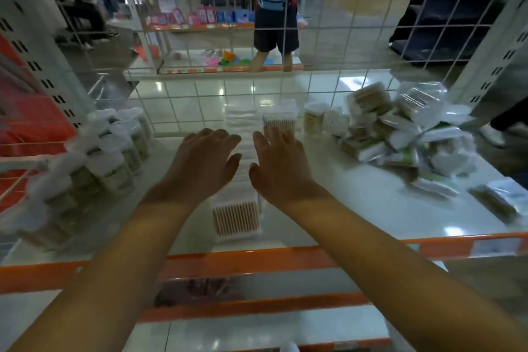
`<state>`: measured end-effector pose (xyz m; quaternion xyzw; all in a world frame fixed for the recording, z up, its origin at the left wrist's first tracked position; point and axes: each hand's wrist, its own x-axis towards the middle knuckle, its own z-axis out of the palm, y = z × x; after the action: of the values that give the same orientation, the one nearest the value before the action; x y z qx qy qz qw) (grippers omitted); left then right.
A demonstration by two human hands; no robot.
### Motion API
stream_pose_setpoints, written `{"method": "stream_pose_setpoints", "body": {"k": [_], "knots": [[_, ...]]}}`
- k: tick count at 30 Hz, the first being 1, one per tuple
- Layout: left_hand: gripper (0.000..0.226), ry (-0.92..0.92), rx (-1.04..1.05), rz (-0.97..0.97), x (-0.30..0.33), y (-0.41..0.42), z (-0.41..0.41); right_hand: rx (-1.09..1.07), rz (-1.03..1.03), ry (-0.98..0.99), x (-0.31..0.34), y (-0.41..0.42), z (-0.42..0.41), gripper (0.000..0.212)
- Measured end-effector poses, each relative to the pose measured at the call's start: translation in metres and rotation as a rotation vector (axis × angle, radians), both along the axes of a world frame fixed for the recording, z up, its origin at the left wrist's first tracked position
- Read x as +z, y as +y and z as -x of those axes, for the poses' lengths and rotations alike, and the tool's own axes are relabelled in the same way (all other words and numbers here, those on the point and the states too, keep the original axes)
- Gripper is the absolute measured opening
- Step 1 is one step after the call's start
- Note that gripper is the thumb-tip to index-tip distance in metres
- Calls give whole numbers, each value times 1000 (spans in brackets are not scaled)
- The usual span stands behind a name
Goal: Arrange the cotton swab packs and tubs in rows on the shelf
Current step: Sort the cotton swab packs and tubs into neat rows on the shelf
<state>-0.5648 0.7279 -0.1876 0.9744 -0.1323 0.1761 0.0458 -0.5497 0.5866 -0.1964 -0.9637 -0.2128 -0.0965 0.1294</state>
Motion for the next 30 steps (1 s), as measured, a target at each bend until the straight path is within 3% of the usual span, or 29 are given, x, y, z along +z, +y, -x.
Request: {"method": "stream_pose_setpoints", "body": {"k": [12, 21, 30], "knots": [[28, 78, -149, 123, -20, -108, -10, -160, -16, 43, -32, -116, -13, 37], [42, 233, -175, 186, -55, -179, -26, -233, 41, 69, -60, -197, -25, 49], [41, 313, -275, 252, -82, -277, -40, -378, -159, 33, -71, -281, -26, 38]]}}
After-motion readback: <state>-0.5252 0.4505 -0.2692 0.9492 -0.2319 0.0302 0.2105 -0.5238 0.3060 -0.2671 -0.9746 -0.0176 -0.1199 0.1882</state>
